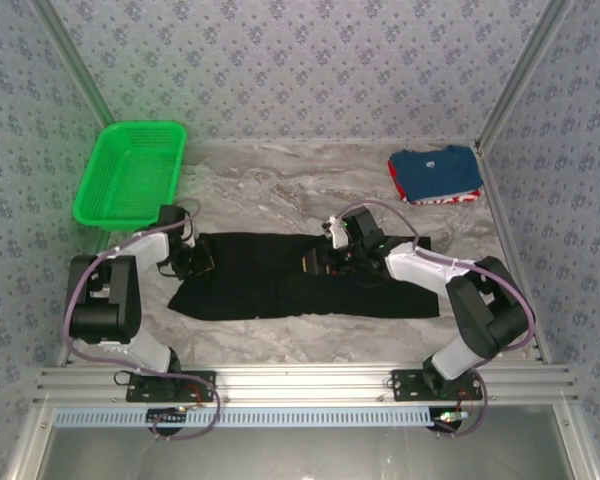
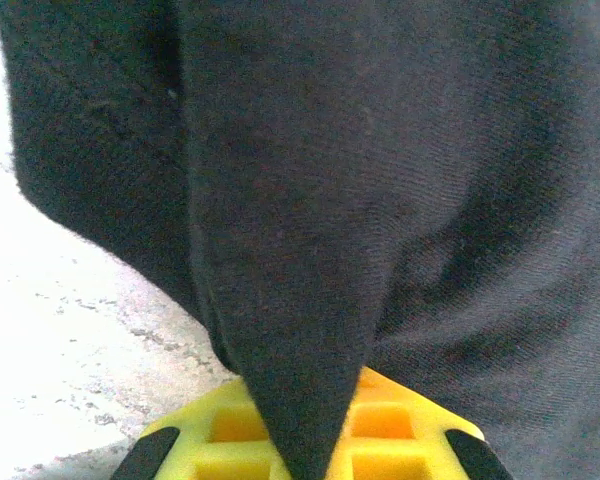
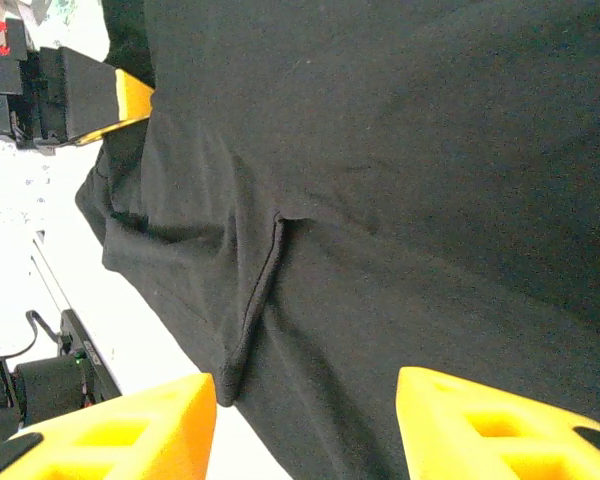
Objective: Fold the inside-out t-shirt
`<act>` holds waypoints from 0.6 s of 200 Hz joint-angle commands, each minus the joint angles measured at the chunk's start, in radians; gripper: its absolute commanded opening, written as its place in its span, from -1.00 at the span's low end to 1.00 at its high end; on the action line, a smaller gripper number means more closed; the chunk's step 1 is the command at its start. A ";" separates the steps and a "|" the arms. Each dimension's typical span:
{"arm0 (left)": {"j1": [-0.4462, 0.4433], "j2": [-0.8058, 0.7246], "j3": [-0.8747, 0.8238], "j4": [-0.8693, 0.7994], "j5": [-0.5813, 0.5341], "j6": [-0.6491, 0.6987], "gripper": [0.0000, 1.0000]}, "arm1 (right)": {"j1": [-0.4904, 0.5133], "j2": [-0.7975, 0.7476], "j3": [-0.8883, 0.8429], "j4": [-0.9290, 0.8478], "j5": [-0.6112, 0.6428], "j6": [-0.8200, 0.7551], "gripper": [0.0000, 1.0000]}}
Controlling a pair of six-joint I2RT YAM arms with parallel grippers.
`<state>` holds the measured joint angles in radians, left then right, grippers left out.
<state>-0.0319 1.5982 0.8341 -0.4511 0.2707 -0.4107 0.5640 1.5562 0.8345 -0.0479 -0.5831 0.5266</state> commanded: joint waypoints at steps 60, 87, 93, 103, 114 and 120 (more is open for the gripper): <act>0.133 -0.243 -0.021 -0.118 -0.260 -0.065 -1.00 | -0.092 -0.116 0.087 -0.247 0.093 -0.152 0.06; 0.157 -0.300 0.018 -0.168 -0.277 -0.058 -1.00 | -0.128 -0.135 0.102 -0.291 0.119 -0.184 0.06; 0.147 -0.300 0.033 -0.181 -0.262 -0.061 -1.00 | -0.136 -0.137 0.104 -0.297 0.123 -0.188 0.06; 0.114 -0.300 0.054 -0.202 -0.252 -0.071 -1.00 | -0.146 -0.136 0.105 -0.304 0.129 -0.190 0.06; 0.043 -0.307 0.078 -0.221 -0.260 -0.089 -1.00 | -0.156 -0.140 0.107 -0.309 0.132 -0.189 0.05; 0.009 -0.313 0.089 -0.251 -0.258 -0.106 -1.00 | -0.160 -0.141 0.106 -0.314 0.134 -0.190 0.05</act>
<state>0.0849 1.3090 0.8555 -0.6033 0.0246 -0.4721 0.4221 1.4357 0.9173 -0.2913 -0.4793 0.3717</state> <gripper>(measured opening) 0.058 0.528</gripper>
